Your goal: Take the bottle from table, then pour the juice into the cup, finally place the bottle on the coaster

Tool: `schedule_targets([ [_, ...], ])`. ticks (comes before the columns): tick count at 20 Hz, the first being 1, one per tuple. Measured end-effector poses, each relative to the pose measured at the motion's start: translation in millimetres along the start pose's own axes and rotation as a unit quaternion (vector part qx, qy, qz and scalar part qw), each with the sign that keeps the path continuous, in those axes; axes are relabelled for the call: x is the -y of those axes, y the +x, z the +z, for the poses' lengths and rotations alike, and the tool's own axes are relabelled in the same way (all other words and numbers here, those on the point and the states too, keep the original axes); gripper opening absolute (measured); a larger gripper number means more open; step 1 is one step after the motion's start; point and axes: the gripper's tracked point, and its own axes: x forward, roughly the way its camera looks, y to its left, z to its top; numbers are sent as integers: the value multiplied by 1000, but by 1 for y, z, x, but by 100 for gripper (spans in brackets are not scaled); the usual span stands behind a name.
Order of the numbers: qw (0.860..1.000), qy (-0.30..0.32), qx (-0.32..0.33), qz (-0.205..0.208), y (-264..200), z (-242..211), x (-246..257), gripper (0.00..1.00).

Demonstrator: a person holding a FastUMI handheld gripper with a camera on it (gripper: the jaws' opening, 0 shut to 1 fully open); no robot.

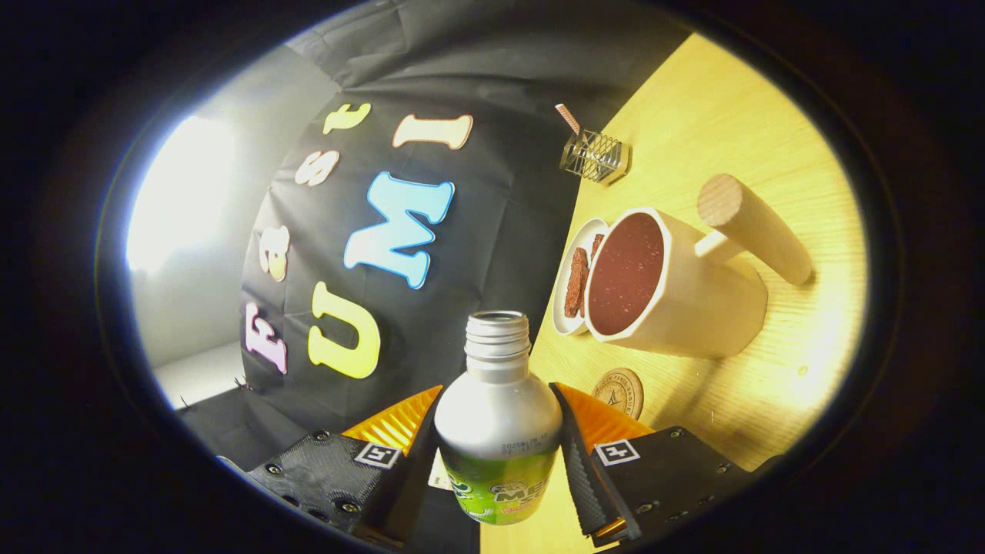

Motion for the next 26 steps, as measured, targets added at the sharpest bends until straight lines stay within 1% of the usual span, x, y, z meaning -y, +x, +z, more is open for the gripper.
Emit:
schedule_targets([
  [6, 999, 43, 3, 0, 1, 3, 4, 76],
  [8, 998, 67, 6, 5, 0, 4, 1, 76],
  [17, 990, 136, 15, 13, 3, 11, -1, 76],
  [26, 983, 183, 23, 23, 10, 17, -1, 76],
])
